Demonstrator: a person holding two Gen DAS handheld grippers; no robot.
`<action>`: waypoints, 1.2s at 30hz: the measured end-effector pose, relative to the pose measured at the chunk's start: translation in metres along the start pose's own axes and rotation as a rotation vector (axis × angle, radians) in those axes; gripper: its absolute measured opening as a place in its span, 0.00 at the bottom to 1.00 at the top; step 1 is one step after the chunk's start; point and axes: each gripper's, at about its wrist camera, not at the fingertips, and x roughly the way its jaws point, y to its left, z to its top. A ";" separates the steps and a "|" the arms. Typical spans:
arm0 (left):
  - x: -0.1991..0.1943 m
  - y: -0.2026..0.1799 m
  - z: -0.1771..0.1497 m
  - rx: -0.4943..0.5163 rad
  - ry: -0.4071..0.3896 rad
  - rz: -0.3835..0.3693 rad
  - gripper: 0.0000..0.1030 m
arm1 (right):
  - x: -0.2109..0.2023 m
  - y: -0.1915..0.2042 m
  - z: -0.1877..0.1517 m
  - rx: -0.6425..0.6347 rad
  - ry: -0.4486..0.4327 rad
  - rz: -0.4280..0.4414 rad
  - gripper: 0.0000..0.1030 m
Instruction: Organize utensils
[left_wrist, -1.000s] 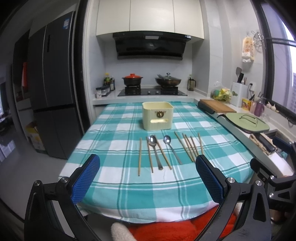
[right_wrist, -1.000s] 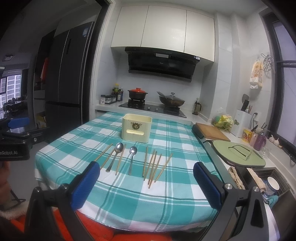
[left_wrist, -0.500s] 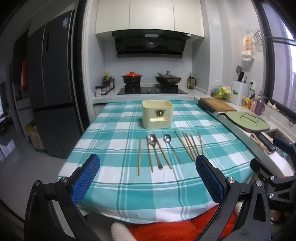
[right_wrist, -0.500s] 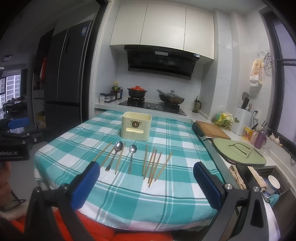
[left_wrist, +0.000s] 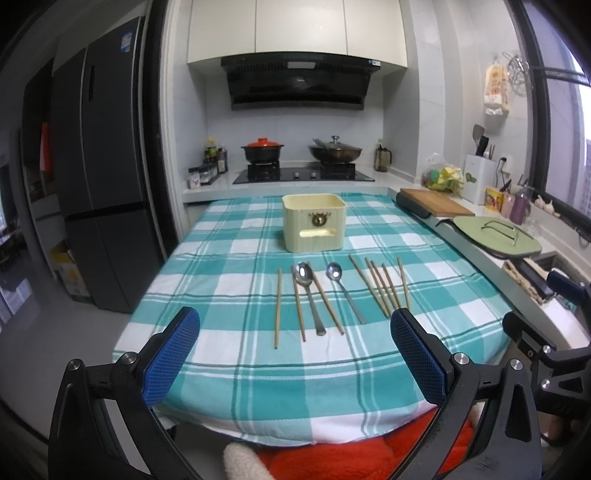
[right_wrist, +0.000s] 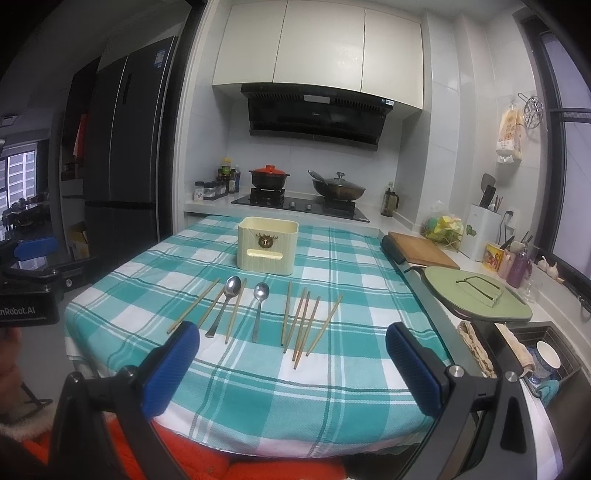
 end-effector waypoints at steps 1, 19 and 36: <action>0.001 0.000 0.000 0.001 0.003 -0.005 1.00 | 0.001 0.000 0.000 0.001 0.003 0.000 1.00; 0.044 0.002 0.002 -0.011 0.104 -0.049 1.00 | 0.031 -0.013 0.000 0.066 0.075 -0.016 1.00; 0.141 0.054 0.007 -0.032 0.221 0.052 1.00 | 0.094 -0.067 0.014 0.209 0.071 -0.078 1.00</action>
